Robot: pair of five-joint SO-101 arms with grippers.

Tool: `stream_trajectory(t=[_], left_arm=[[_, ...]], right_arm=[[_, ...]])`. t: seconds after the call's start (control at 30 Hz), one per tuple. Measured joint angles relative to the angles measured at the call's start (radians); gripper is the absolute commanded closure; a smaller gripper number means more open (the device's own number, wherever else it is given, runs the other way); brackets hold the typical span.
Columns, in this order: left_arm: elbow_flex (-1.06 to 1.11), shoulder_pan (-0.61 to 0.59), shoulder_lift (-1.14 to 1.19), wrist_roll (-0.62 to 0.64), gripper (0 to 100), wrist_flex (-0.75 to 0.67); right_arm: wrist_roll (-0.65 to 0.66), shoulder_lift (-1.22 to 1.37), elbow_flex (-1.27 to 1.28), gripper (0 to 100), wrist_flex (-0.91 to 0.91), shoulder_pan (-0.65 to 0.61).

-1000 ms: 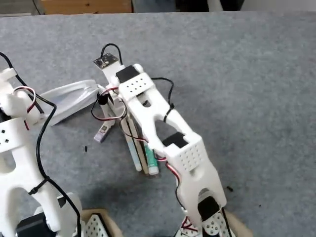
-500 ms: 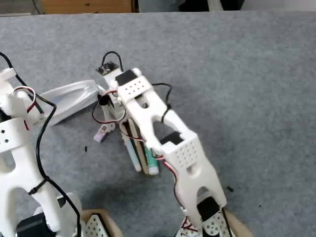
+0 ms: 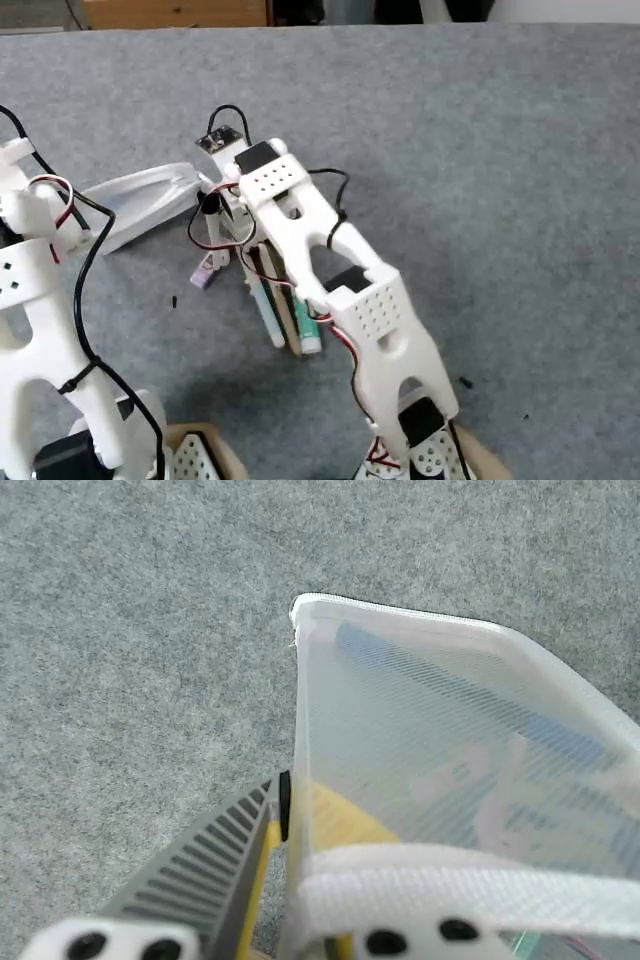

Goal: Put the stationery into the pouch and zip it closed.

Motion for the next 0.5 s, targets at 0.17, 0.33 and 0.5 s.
stream_trajectory(t=[0.17, 0.33, 0.5], left_arm=[[0.002, 0.0, 0.0, 0.0, 97, -0.002], [0.002, 0.0, 0.0, 0.0, 97, -0.002], [0.002, 0.0, 0.0, 0.0, 97, -0.002]], right_arm=[[0.002, -0.043, -0.029, 98.6, 0.026, 0.061], [0.002, -0.16, -0.094, 98.6, 0.083, 0.11], [0.032, -0.285, -0.195, 98.6, 0.137, 0.114]])
